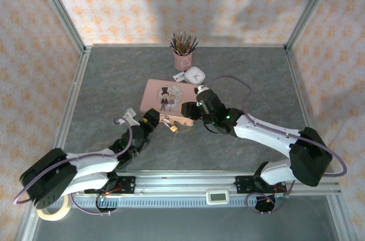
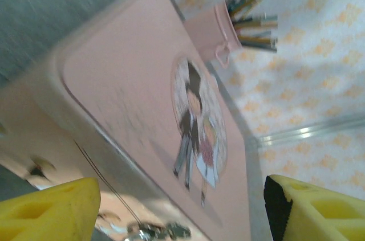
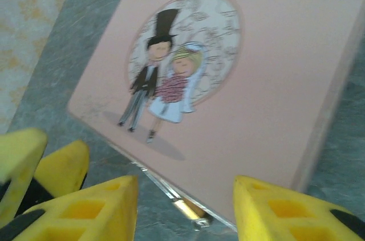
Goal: Unlock a padlock with a key
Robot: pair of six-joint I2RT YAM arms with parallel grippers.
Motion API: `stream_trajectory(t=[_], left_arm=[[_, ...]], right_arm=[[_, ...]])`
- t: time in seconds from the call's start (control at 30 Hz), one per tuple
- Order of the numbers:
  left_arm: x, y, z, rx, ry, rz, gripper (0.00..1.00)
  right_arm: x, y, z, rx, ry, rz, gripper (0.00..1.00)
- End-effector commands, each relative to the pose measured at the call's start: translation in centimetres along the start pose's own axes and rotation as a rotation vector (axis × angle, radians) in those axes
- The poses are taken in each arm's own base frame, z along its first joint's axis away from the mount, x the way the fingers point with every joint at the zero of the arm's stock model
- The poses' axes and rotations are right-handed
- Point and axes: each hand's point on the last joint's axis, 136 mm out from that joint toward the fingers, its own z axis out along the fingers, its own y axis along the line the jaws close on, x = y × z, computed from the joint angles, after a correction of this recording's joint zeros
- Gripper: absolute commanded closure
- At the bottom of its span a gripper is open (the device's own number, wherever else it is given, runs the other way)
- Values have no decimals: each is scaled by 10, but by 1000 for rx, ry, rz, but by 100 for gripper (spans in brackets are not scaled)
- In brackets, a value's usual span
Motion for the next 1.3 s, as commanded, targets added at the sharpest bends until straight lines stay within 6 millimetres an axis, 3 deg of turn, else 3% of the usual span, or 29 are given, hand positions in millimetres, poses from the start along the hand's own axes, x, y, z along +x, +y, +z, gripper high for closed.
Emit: stream_trajectory(t=[0.0,0.1,0.23,0.37,0.63,0.73,0.9,1.03,1.17,1.27], left_arm=[[-6,35,-7,-109,-1,84,25],[-11,34,-11,-92,-11,75,26],[-2,33,-11,-72,39,94,26],[5,35,-13,-55,74,92,27],[-1,43,-18,-77,44,86,27],[-1,40,-18,-70,47,85,27],[6,29,-16,-13,85,69,28],[27,8,-8,78,184,102,31],[56,-4,7,123,309,144,35],[73,-5,18,130,371,153,41]], right_arm=[[21,23,11,-27,88,-91,54],[47,29,27,-12,182,-141,54],[61,19,46,60,238,-169,54],[58,8,59,130,232,-209,53],[28,-21,77,298,139,-368,48],[24,-11,74,264,150,-389,46],[36,7,59,140,169,-312,44],[45,3,51,117,166,-233,44],[36,0,38,88,112,-153,43],[25,-13,27,88,66,-81,41]])
